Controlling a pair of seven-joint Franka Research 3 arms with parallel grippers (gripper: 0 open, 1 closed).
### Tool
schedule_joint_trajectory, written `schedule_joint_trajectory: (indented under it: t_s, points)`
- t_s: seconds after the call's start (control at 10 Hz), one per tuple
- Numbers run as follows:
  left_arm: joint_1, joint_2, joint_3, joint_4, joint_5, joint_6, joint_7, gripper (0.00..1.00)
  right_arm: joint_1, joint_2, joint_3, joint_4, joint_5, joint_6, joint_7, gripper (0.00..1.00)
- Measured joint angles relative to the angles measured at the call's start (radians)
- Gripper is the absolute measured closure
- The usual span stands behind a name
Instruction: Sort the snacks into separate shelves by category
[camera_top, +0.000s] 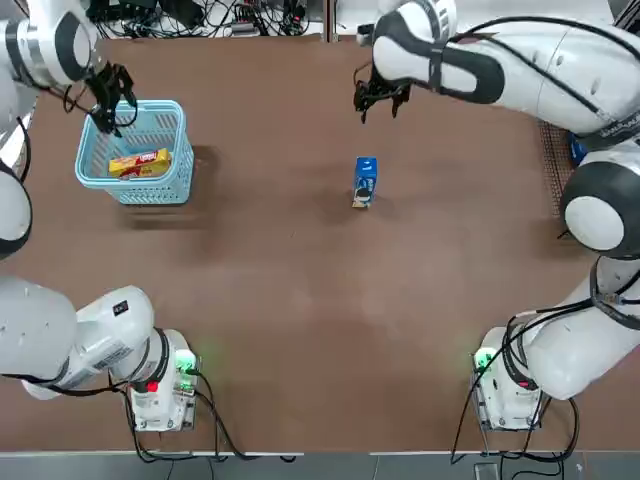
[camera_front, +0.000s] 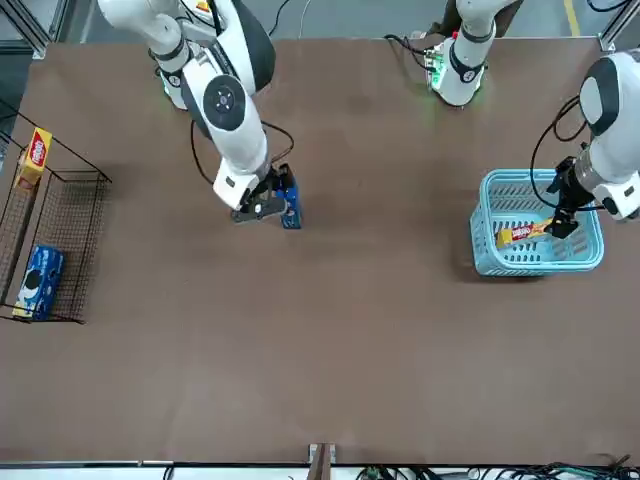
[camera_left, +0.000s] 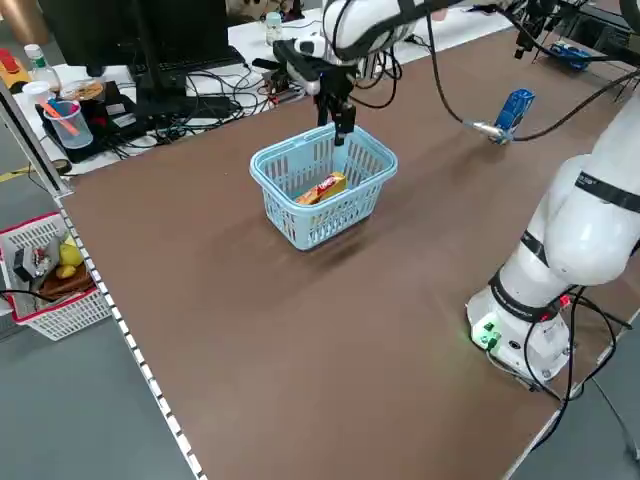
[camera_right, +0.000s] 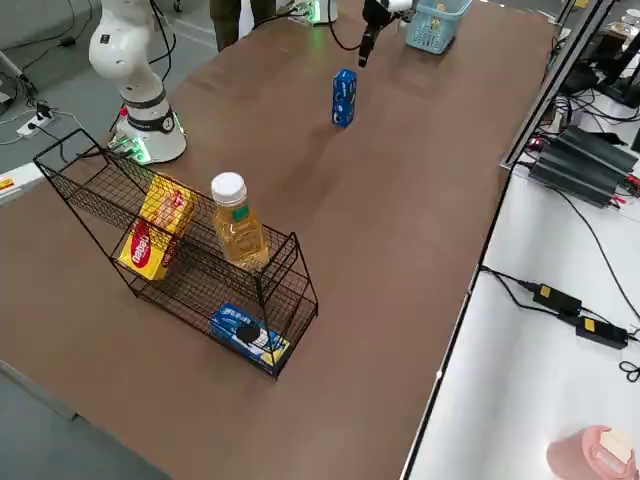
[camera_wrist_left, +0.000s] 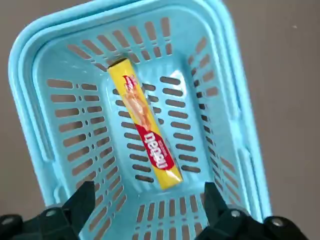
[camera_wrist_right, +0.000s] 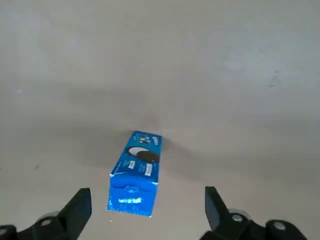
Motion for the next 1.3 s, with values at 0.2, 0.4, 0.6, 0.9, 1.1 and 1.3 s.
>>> schedule_joint_trajectory:
  t_s: [0.2,0.4,0.6,0.9,1.1,1.3]
  points:
    - [0.029,0.003,-0.001,-0.068,-0.037,0.074,-0.004,0.04,0.000,-0.004,0.011,-0.047,0.000,0.024,0.058,0.00]
    - [0.034,0.028,-0.002,-0.094,-0.052,0.124,-0.018,0.04,0.000,-0.017,0.010,-0.077,0.000,0.039,0.127,0.00]
    - [0.034,0.085,-0.003,-0.095,-0.052,0.201,-0.038,0.05,0.005,-0.021,0.015,-0.121,-0.001,0.098,0.164,0.00]
    - [0.034,0.186,-0.003,-0.096,-0.052,0.298,-0.046,0.05,0.035,-0.021,0.019,-0.149,-0.029,0.115,0.161,0.00]
    - [0.034,0.213,-0.003,-0.106,-0.052,0.324,-0.046,0.07,0.052,-0.021,0.021,-0.153,-0.046,0.122,0.157,0.00]
    - [0.034,0.224,-0.004,-0.127,-0.052,0.364,-0.046,0.13,0.057,-0.021,0.020,-0.171,-0.062,0.136,0.156,0.00]
